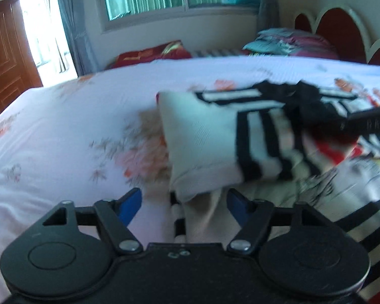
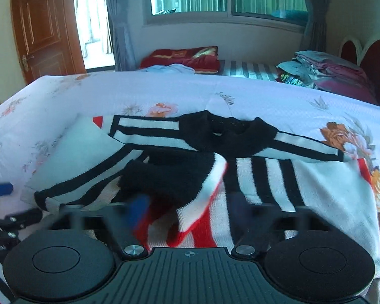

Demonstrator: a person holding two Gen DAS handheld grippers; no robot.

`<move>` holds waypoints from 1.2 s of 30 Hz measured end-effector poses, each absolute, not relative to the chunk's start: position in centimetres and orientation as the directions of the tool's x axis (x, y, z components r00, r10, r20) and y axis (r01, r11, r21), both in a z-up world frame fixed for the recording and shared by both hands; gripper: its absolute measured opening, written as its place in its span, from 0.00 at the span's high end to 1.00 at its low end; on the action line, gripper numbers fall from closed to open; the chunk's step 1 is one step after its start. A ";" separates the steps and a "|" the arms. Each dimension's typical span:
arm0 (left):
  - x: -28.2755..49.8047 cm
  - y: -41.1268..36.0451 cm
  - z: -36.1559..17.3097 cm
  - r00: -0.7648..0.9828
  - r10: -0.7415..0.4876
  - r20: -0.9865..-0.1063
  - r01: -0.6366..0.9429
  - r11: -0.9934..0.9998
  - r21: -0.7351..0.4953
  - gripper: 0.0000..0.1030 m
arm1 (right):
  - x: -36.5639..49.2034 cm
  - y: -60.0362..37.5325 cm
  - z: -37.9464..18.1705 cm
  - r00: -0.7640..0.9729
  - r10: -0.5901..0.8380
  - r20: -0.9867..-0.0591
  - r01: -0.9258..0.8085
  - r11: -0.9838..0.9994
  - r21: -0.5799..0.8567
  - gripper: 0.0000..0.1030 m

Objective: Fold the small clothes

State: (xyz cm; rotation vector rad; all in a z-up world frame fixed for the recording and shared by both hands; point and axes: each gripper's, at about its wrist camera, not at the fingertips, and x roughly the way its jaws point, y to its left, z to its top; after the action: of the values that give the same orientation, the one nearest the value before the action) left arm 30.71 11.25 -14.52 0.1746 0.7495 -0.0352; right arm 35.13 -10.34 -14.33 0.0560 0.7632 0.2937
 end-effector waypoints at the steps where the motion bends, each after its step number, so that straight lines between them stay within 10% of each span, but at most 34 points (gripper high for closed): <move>1: 31.1 11.1 -14.9 0.731 0.032 -0.681 0.093 0.985 0.147 0.38 | 35.5 -10.4 -14.5 0.678 0.282 -0.679 -0.230 0.959 0.169 0.71; 4: 32.4 10.7 -15.6 0.747 0.041 -0.664 0.077 0.986 0.147 0.52 | 36.1 -11.8 -14.3 0.685 0.275 -0.674 -0.169 0.961 0.220 0.89; 12: 32.9 9.9 -17.2 0.757 0.025 -0.653 0.086 0.987 0.138 0.77 | 34.9 -19.5 -13.8 0.726 0.177 -0.665 0.022 0.960 0.280 0.91; 23: 33.6 12.4 -17.1 0.725 -0.037 -0.688 -0.007 0.998 -0.061 0.76 | 33.8 -23.7 -16.0 0.674 0.193 -0.713 0.127 0.920 0.370 0.66; 26: 33.7 12.4 -17.1 0.717 -0.042 -0.695 -0.014 0.997 -0.075 0.74 | 33.6 -24.1 -16.2 0.660 0.179 -0.729 0.139 0.926 0.352 0.73; 27: 33.8 12.6 -16.9 0.712 -0.050 -0.701 -0.013 0.996 -0.084 0.73 | 33.5 -24.2 -16.1 0.663 0.171 -0.729 0.138 0.929 0.343 0.93; 32: 32.9 13.9 -15.5 0.679 -0.108 -0.726 -0.009 0.988 -0.156 0.51 | 32.7 -24.7 -16.0 0.659 0.154 -0.737 0.122 0.944 0.307 0.94; 36: 31.3 14.7 -13.2 0.725 -0.078 -0.684 -0.012 0.992 -0.126 0.30 | 32.4 -25.6 -14.9 0.702 0.152 -0.695 0.128 0.934 0.333 0.33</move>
State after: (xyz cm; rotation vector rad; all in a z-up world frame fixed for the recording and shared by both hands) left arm 31.29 14.73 -13.25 -0.1244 0.7587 -0.0362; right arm 32.39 -25.59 -14.93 0.3743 0.7969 0.0138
